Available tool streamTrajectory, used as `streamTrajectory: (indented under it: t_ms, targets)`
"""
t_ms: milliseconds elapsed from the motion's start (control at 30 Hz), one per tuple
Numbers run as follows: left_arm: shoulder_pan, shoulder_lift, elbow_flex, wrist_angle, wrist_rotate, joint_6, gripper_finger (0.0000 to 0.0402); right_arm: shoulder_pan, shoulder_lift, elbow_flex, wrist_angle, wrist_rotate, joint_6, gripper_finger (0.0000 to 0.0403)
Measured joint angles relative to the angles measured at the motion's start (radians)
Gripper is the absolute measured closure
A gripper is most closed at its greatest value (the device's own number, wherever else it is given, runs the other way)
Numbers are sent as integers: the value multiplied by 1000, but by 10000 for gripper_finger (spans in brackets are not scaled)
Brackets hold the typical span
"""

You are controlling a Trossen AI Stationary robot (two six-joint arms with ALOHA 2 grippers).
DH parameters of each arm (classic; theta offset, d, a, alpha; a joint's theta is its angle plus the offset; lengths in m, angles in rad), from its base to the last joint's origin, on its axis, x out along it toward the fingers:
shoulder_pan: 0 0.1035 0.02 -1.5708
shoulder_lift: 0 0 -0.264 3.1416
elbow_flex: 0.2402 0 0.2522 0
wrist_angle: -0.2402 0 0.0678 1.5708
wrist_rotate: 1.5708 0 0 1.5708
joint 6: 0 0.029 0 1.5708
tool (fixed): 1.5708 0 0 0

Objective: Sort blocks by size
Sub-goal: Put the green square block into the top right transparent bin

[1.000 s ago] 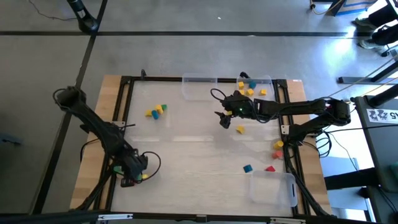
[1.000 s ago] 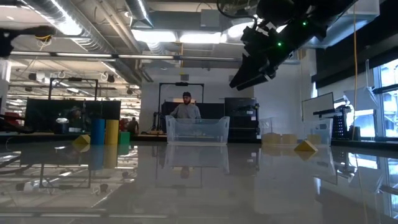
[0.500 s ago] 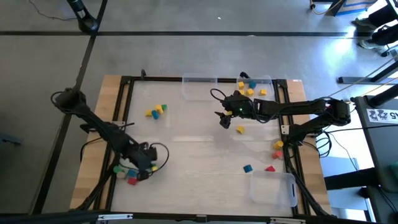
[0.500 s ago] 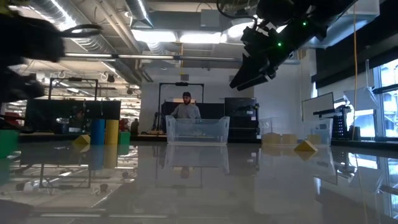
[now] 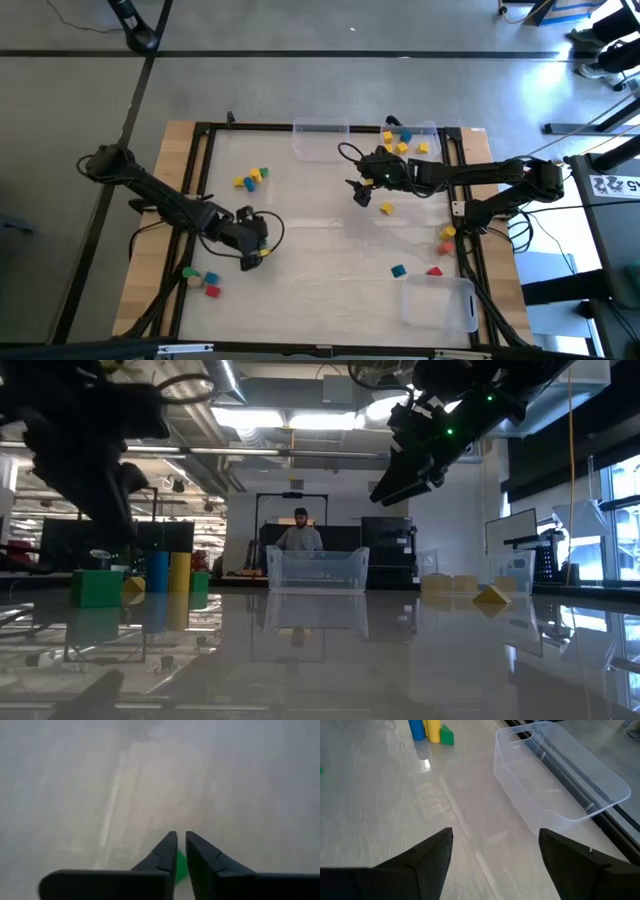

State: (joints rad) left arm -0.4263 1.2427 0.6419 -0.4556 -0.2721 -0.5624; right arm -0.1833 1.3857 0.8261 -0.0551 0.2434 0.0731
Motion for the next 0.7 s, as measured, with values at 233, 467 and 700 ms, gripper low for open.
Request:
streamTrajectory:
  t_ms: [233, 467, 700]
  targets:
    - [16, 0, 9, -1, 62, 128, 270, 0, 0, 0, 0, 0, 0, 109]
    - [16, 0, 9, 1, 63, 443, 186, 0, 0, 0, 1, 0, 0, 109]
    - [15, 42, -14, 3, 63, 489, 165, 0, 0, 0, 0, -1, 6, 109]
